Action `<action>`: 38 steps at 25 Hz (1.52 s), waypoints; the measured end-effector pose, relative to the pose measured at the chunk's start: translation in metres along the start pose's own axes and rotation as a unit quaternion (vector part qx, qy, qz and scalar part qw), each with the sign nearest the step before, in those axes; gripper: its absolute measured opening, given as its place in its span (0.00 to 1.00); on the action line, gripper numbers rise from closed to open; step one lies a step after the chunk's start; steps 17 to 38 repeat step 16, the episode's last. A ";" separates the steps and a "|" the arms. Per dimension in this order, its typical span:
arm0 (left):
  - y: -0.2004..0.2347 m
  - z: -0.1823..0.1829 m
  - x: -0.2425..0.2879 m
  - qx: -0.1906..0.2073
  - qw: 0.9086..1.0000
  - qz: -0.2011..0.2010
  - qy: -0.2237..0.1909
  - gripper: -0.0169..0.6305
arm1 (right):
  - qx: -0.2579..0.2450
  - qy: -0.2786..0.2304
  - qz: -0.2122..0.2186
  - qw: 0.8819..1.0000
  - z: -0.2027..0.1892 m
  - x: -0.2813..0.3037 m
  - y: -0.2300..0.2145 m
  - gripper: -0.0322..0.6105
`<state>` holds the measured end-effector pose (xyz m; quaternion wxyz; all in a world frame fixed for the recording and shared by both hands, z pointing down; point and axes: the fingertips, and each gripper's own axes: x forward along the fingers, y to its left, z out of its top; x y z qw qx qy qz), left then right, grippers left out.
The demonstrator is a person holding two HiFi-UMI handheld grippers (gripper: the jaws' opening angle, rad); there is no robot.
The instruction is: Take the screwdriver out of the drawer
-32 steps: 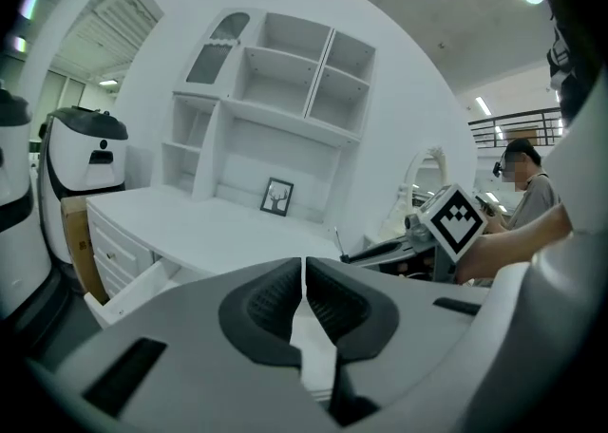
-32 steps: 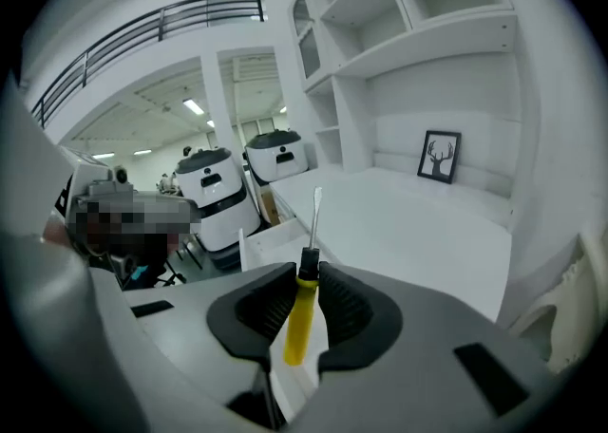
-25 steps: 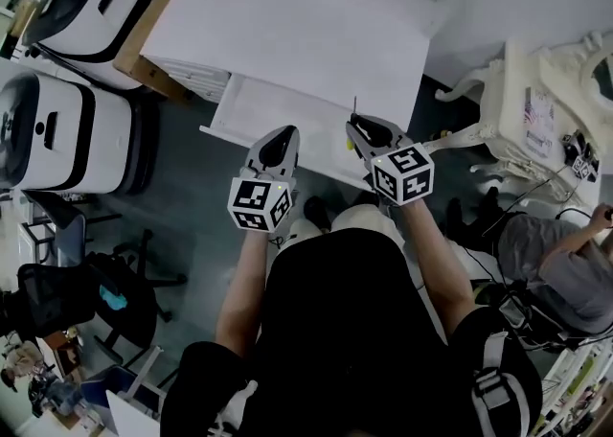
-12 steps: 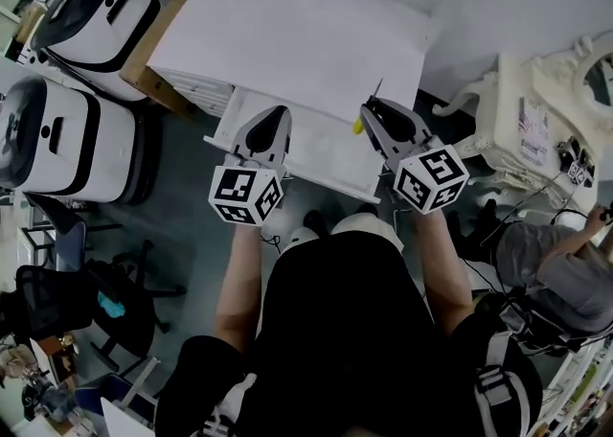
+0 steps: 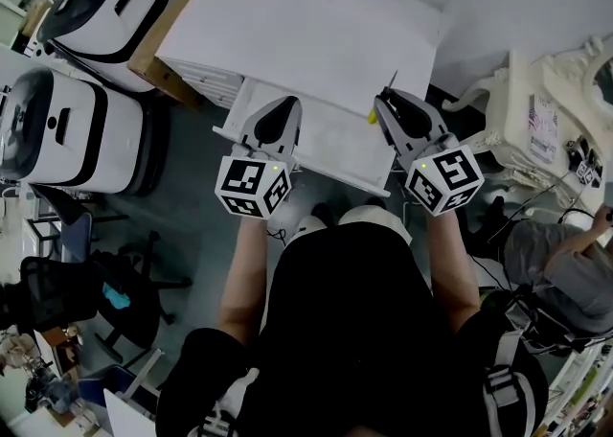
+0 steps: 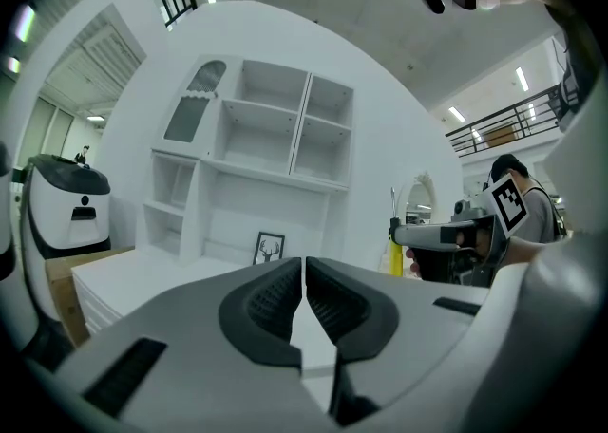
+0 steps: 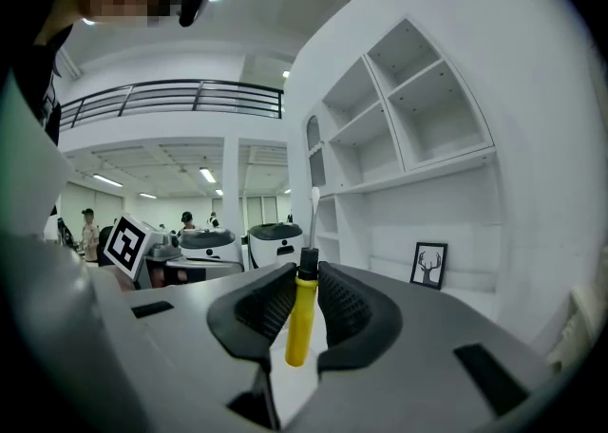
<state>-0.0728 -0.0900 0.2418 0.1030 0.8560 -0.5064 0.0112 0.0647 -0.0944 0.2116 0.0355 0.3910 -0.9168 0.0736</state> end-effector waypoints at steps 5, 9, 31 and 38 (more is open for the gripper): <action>0.002 -0.006 0.001 -0.004 1.000 0.000 0.010 0.08 | -0.008 0.001 0.002 1.000 0.000 0.002 0.002 0.19; 0.003 -0.008 0.000 -0.003 1.000 0.001 0.015 0.08 | -0.007 0.001 0.002 1.000 0.001 0.003 0.001 0.19; 0.007 -0.009 0.003 -0.004 1.000 0.004 0.015 0.08 | -0.008 0.003 0.003 1.000 -0.004 0.006 0.000 0.19; 0.007 -0.009 0.003 -0.004 1.000 0.004 0.015 0.08 | -0.008 0.003 0.003 1.000 -0.004 0.006 0.000 0.19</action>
